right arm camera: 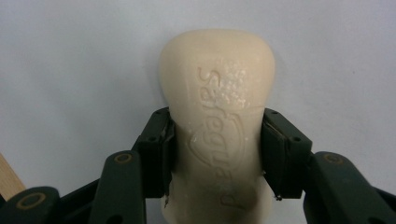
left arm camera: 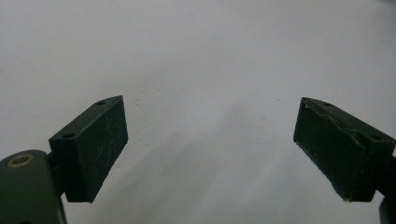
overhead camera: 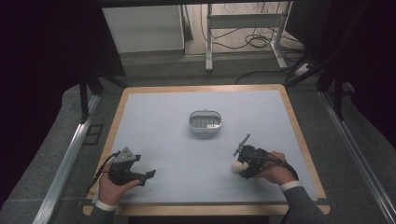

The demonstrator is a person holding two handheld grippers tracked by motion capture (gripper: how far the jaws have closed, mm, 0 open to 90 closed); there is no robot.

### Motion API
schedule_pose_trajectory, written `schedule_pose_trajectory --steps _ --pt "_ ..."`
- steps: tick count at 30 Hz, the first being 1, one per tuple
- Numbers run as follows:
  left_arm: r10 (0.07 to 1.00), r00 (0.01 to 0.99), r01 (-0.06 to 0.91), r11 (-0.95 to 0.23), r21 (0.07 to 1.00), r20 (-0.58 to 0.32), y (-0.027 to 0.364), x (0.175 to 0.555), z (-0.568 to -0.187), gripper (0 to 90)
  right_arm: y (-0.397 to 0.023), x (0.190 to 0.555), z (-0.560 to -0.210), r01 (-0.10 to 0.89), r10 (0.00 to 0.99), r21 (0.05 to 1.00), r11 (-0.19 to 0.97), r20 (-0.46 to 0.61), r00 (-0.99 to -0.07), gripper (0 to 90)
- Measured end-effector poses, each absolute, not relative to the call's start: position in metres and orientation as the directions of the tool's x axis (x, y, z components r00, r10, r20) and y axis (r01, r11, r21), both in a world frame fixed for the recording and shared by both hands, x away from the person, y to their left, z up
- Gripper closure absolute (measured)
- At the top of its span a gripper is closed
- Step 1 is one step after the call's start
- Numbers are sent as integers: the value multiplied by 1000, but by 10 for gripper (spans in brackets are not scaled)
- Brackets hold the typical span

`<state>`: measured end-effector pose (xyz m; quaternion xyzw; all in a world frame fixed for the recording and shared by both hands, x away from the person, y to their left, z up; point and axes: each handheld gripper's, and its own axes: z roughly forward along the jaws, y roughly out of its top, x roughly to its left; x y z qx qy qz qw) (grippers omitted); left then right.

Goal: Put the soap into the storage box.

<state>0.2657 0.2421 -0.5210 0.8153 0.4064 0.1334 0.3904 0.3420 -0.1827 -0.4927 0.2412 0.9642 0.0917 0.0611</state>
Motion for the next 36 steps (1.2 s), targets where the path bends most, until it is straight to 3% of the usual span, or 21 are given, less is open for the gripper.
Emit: schedule_pose_trajectory --steps 20,36 --pt "767 634 559 -368 743 -97 242 266 -521 104 -185 348 -483 474 499 223 852 -74 -863 494" --pt "764 638 559 -373 740 -96 241 266 -522 104 -191 361 -449 473 530 341 813 -94 -843 494"
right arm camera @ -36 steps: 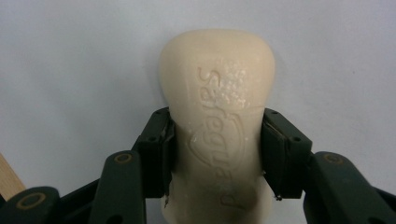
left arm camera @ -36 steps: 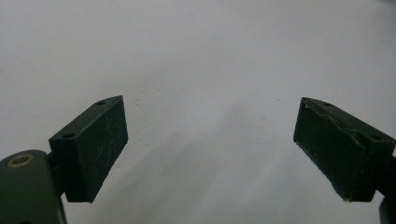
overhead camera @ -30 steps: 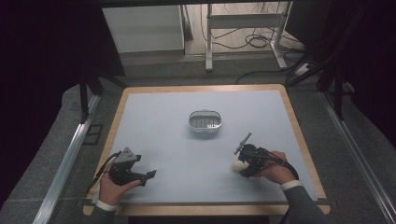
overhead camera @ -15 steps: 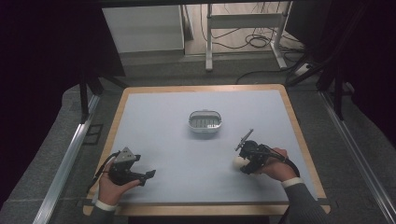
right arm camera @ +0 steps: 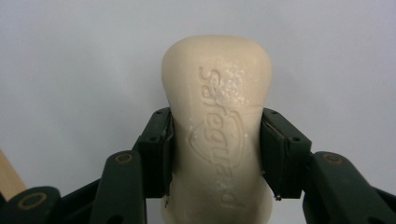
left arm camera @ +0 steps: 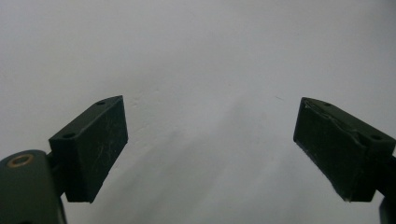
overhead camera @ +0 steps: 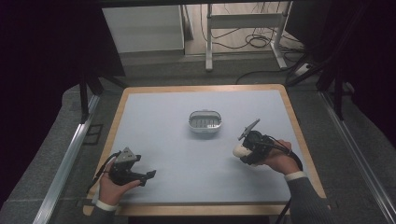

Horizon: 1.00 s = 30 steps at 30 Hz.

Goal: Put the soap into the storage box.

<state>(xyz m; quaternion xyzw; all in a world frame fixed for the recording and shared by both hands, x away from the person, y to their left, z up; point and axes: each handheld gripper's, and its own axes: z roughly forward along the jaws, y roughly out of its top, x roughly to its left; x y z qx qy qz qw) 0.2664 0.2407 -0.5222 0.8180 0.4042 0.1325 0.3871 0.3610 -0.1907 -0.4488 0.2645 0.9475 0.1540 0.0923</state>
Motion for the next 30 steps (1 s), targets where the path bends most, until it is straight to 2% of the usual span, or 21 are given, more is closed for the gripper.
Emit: schedule_pose_trajectory --steps 30 --pt "754 647 561 -371 740 -113 241 267 -522 103 -170 391 -420 439 521 388 810 -133 -843 494"
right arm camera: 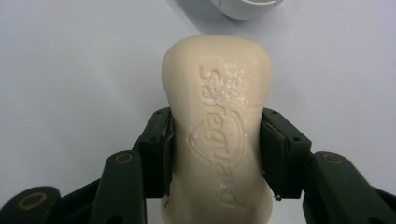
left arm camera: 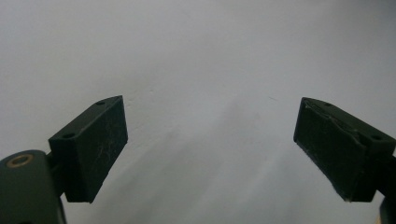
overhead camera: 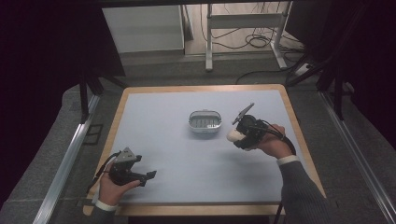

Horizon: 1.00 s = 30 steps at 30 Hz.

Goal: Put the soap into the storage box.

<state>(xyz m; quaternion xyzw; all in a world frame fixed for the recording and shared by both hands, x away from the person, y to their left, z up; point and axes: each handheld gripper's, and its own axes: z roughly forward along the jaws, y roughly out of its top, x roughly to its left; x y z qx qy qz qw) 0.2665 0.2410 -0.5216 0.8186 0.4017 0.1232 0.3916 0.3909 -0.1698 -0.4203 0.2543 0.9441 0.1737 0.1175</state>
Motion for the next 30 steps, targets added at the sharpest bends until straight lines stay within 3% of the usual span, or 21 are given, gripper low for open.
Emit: schedule_pose_trajectory --steps 30 --pt "756 646 561 -377 737 -106 240 267 -523 102 -153 423 -415 425 515 409 808 -137 -846 494"
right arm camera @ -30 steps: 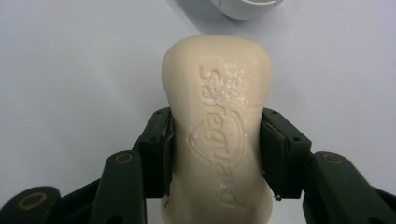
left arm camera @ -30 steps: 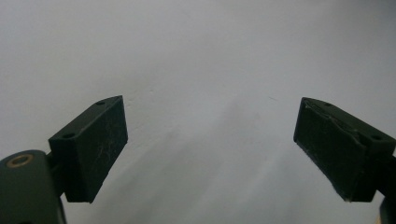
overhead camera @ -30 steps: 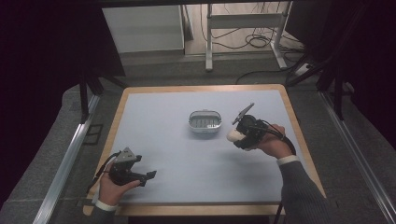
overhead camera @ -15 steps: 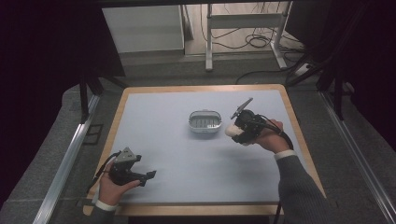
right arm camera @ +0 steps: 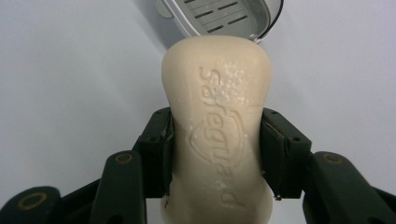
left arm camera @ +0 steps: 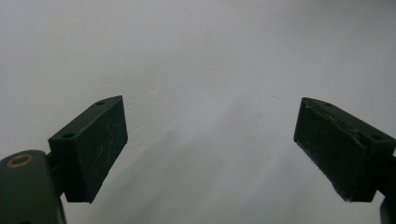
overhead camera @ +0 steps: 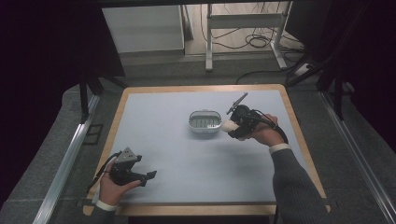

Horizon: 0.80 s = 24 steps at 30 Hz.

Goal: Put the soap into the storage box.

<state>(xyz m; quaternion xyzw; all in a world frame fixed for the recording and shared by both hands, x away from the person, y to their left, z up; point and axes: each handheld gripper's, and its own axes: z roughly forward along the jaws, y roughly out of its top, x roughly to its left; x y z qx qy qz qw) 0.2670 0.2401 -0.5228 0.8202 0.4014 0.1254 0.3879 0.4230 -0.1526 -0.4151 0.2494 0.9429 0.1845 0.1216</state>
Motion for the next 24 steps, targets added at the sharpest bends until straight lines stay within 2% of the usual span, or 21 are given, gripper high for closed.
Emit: schedule_pose_trajectory --steps 24 --pt "753 650 562 -386 731 -102 240 267 -523 99 -126 451 -420 392 478 402 827 -138 -867 494"
